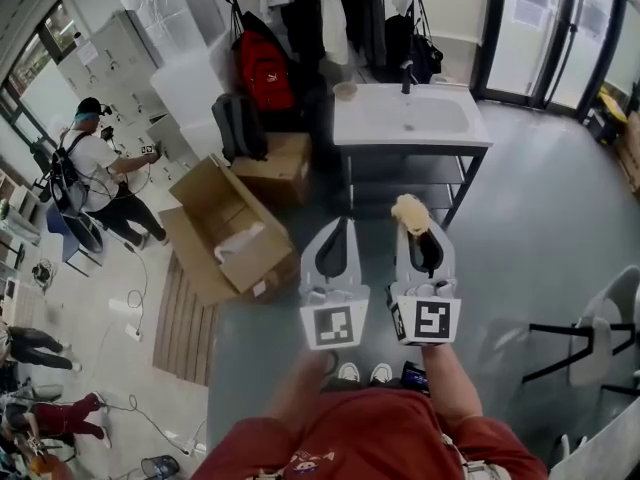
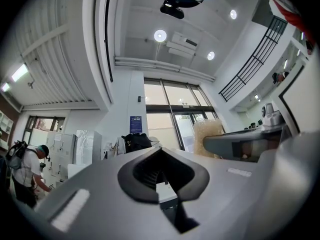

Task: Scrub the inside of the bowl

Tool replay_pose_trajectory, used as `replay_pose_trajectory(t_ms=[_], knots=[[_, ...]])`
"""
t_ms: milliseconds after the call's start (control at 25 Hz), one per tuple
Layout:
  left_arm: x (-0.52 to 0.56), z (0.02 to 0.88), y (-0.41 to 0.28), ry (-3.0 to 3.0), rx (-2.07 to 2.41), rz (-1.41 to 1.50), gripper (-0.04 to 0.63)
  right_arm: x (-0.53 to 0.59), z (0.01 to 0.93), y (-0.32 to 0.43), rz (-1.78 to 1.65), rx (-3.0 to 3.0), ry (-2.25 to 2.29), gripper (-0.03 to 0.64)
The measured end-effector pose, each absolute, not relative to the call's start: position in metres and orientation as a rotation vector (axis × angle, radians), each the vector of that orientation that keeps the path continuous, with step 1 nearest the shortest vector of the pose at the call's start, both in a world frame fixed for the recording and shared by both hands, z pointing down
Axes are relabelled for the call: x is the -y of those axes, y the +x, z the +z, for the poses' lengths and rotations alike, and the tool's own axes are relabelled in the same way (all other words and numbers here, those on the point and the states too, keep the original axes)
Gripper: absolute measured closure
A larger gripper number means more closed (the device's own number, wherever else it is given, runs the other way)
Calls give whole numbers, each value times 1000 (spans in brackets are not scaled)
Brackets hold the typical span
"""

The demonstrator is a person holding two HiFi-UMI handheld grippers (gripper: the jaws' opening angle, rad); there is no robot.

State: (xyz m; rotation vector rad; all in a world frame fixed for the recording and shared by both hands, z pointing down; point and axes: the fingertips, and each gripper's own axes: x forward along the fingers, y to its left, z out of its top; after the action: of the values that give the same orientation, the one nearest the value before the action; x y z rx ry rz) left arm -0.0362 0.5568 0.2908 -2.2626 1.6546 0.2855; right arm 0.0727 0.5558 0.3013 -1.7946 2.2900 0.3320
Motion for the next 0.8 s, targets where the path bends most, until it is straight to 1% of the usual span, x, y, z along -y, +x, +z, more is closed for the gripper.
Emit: replay_pose_trajectory(t_ms=[320,800], knots=[[-555,295,-1,-2227,-1667,232,589,-550,306,108,306,-2299,-1752,541],[-536,308,19,-2220,-1690,233,589,-531,320,121,279,-2329,-1704,541]])
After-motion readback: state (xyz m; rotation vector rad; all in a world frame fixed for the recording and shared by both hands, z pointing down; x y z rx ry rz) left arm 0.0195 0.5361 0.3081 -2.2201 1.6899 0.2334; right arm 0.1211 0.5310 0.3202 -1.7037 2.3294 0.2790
